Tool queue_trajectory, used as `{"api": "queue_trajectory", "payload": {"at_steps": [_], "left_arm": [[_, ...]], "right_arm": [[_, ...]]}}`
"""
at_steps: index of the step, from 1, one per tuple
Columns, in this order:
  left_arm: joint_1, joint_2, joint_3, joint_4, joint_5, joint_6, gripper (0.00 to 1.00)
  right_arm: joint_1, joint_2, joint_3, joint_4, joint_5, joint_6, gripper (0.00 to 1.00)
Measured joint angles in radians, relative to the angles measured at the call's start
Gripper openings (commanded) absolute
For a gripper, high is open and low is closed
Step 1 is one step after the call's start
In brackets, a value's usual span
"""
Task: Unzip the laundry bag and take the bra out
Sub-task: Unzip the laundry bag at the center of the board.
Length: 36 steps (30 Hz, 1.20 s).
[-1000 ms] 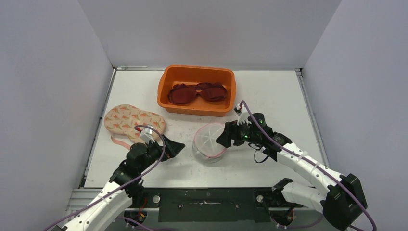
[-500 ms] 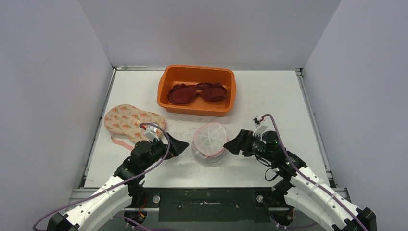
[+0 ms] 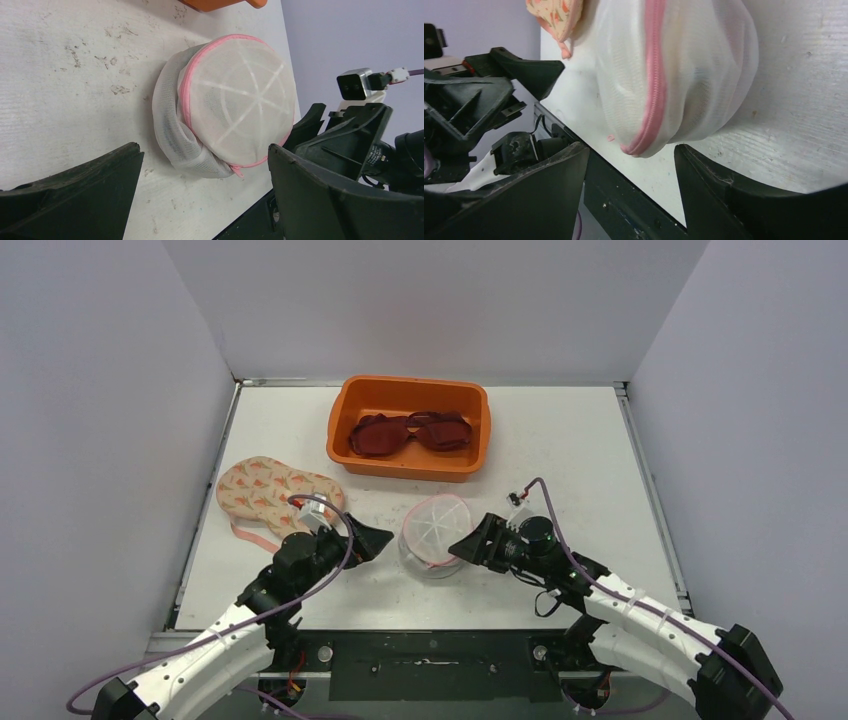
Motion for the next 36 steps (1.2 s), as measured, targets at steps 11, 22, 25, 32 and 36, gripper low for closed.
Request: {"api": "queue_trajectory", "payload": {"at_steps": [11, 22, 25, 32, 36], "left_arm": [[-0.012, -0.025, 0.000, -0.018, -0.032, -0.003, 0.95], [-0.014, -0.055, 0.005, -0.018, -0.008, -0.060, 0.96], [-0.014, -0.036, 0.005, 0.017, 0.019, -0.086, 0.96], [-0.014, 0.060, -0.024, 0.195, 0.075, -0.180, 0.96], [-0.037, 0.179, -0.086, 0.353, 0.099, -0.259, 0.95]], "right_arm": [[0.020, 0.122, 0.011, 0.092, 0.036, 0.047, 0.06], [0.014, 0.069, -0.002, 0.312, -0.030, 0.105, 0.05], [0.005, 0.058, -0.042, 0.413, -0.065, 0.124, 0.05], [-0.012, 0.041, -0.186, 0.608, -0.138, 0.161, 0.05], [-0.022, -0.015, -0.254, 0.660, -0.146, 0.160, 0.05]]}}
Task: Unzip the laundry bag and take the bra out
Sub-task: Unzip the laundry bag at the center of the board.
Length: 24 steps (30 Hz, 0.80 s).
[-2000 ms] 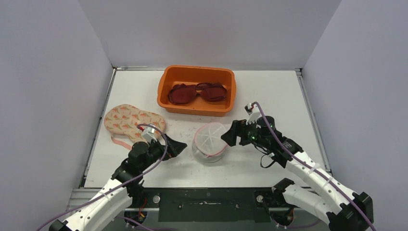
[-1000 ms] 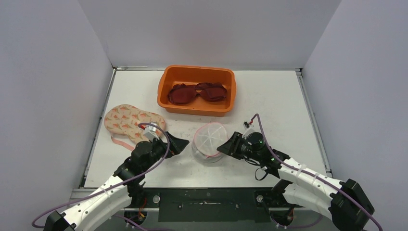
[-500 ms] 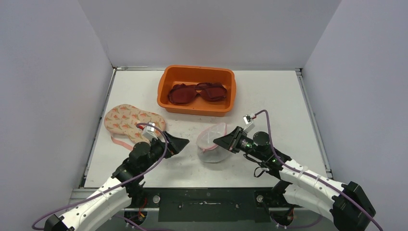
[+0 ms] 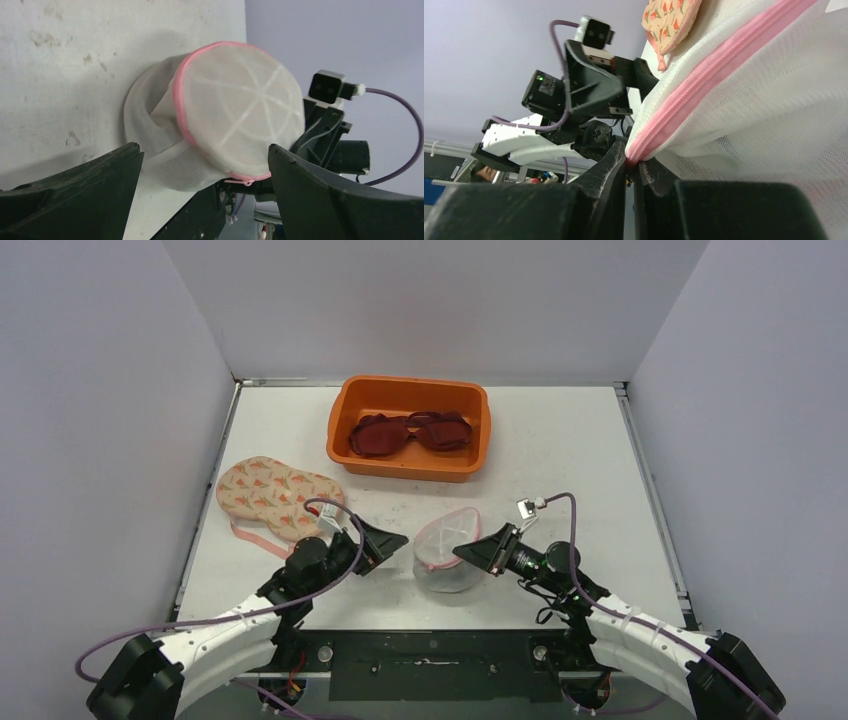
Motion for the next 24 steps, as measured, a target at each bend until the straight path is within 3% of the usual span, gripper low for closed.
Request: {"api": "queue_trajectory", "payload": {"at_steps": [8, 24], "left_arm": [[-0.100, 0.208, -0.029, 0.185, 0.002, -0.095, 0.90], [-0.137, 0.627, 0.032, 0.573, -0.011, -0.182, 0.80]], "right_arm": [[-0.012, -0.112, -0.050, 0.002, 0.000, -0.016, 0.05], [-0.012, -0.151, -0.100, 0.007, -0.006, -0.017, 0.05]]}}
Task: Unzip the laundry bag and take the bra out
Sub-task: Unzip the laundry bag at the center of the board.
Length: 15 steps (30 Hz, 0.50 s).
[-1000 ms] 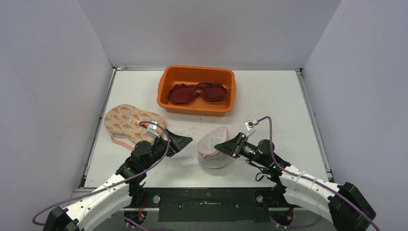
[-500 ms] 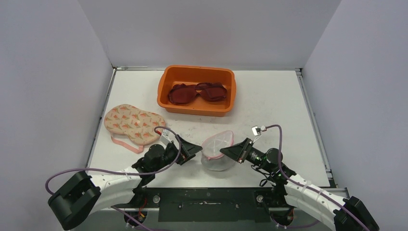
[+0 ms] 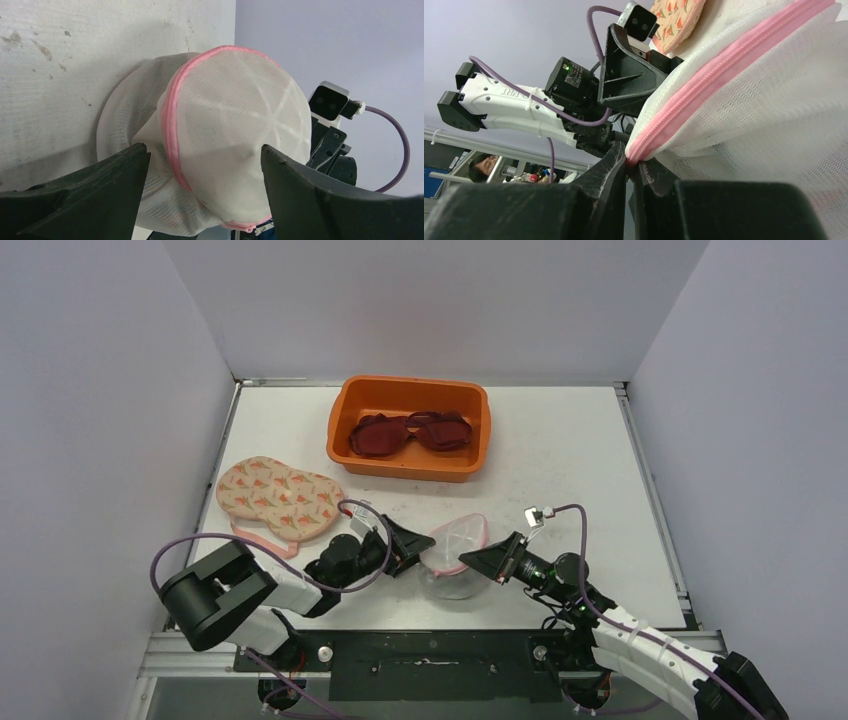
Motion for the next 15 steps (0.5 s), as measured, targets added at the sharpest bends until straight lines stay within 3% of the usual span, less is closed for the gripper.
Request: {"api": "queue_trajectory", "payload": {"at_steps": [4, 11, 15], "left_arm": [[-0.020, 0.103, 0.004, 0.111, 0.004, -0.029, 0.70], [-0.028, 0.130, 0.013, 0.185, 0.000, -0.043, 0.28], [-0.028, 0.129, 0.022, 0.180, -0.024, -0.030, 0.10]], "right_arm": [[0.000, -0.016, 0.000, -0.002, 0.000, -0.001, 0.05], [-0.001, -0.045, -0.002, -0.013, 0.000, -0.008, 0.05], [-0.001, -0.048, -0.002, -0.013, -0.003, -0.012, 0.05]]}}
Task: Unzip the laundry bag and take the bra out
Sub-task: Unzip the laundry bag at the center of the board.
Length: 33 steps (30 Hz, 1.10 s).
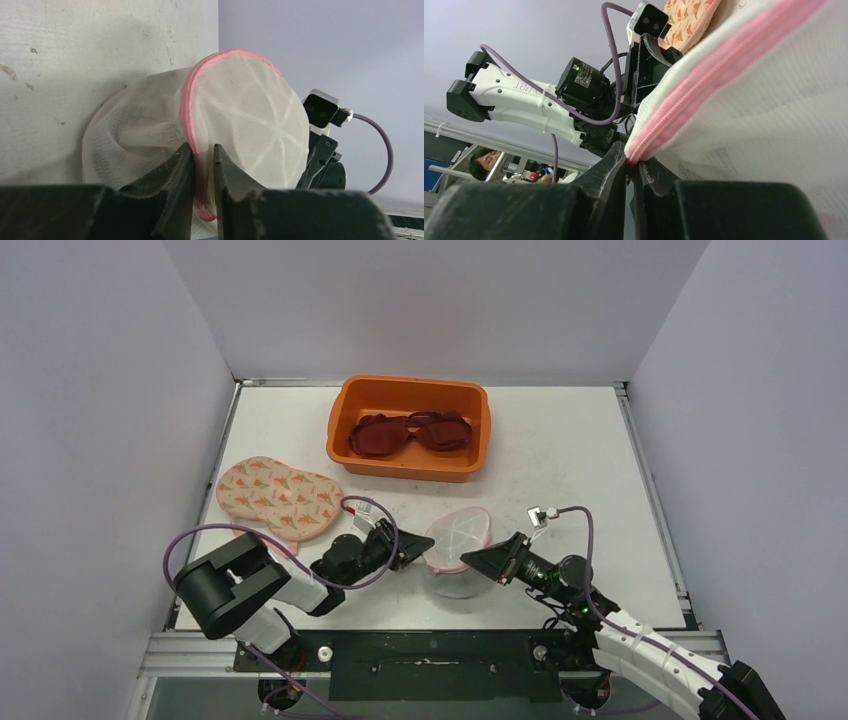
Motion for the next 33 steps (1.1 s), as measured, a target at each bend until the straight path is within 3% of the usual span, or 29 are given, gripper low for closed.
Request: {"api": "queue_trajectory", "payload": {"at_steps": [1, 2, 3, 5, 9, 11, 15, 19, 24, 27, 33], "left_arm": [[0.000, -0.003, 0.000, -0.003, -0.007, 0.003, 0.06], [0.000, -0.008, 0.000, -0.006, -0.015, 0.005, 0.01], [0.001, -0.019, 0.000, -0.014, -0.025, 0.005, 0.00], [0.002, -0.068, -0.001, -0.051, -0.044, 0.008, 0.00], [-0.005, -0.276, 0.000, -0.193, -0.057, 0.047, 0.00], [-0.006, -0.408, 0.009, -0.320, -0.085, 0.082, 0.00], [-0.011, -0.653, 0.072, -0.642, -0.178, 0.158, 0.00], [-0.022, -0.802, 0.148, -0.917, -0.283, 0.217, 0.00], [-0.027, -0.842, 0.243, -1.202, -0.414, 0.240, 0.00], [-0.039, -0.801, 0.323, -1.330, -0.484, 0.245, 0.00], [-0.097, -0.737, 0.414, -1.434, -0.614, 0.237, 0.00]], "right_arm": [[0.000, -0.004, 0.000, -0.003, -0.001, -0.002, 0.05], [0.000, -0.008, 0.000, -0.011, -0.004, -0.006, 0.12], [0.000, -0.013, 0.002, -0.026, -0.008, -0.012, 0.26], [0.000, -0.025, 0.020, -0.097, -0.009, -0.044, 0.70], [0.001, -0.039, 0.121, -0.309, 0.023, -0.142, 0.99], [0.002, -0.041, 0.200, -0.434, 0.053, -0.211, 0.90], [0.011, -0.037, 0.371, -0.669, 0.128, -0.366, 0.90], [0.024, -0.014, 0.514, -0.824, 0.204, -0.486, 0.90], [0.081, 0.040, 0.599, -0.887, 0.308, -0.551, 0.90], [0.180, 0.076, 0.595, -0.877, 0.429, -0.558, 0.90], [0.249, 0.096, 0.515, -0.713, 0.542, -0.527, 0.90]]}}
